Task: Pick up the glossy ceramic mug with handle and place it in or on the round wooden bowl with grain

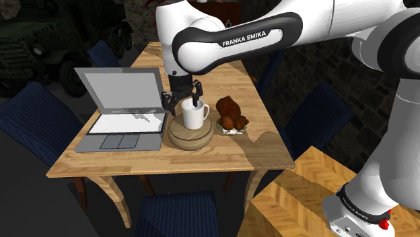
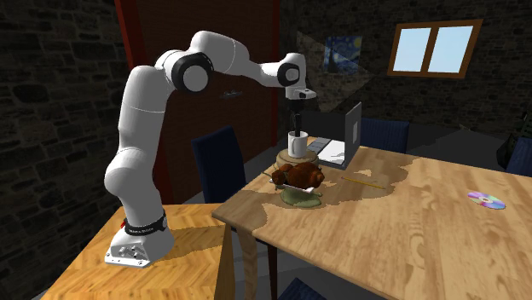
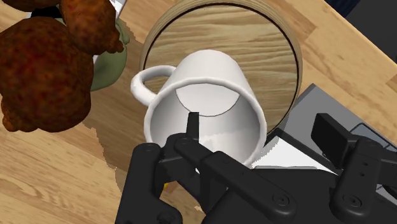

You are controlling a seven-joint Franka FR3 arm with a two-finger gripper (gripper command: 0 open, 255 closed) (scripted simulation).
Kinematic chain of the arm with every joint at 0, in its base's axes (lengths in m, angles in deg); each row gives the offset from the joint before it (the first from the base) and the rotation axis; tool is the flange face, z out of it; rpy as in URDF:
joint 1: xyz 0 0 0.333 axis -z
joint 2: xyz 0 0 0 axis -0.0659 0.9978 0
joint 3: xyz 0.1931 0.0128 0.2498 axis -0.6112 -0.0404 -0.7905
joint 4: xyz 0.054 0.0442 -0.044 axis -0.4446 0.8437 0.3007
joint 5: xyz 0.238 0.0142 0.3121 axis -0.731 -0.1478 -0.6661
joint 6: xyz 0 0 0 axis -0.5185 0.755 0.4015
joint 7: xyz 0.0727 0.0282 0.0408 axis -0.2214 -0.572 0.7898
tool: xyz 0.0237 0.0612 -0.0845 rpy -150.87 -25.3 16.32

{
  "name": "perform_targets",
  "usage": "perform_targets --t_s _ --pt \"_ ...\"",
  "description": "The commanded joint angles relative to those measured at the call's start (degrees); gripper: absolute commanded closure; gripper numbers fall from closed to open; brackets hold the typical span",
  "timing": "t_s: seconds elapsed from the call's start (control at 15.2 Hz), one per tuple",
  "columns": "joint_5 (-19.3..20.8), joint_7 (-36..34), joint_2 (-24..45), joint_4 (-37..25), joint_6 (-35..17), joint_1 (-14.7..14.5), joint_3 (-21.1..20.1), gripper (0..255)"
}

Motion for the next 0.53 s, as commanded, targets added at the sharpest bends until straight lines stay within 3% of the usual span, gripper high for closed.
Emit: perform_targets --t_s 0.0,0.46 --pt "-0.21 0.04 -0.36 -2.73 3.11 -0.35 -0.21 0" --pt "-0.28 0.13 -0.42 -4.16 4.59 -0.5 -0.28 0"
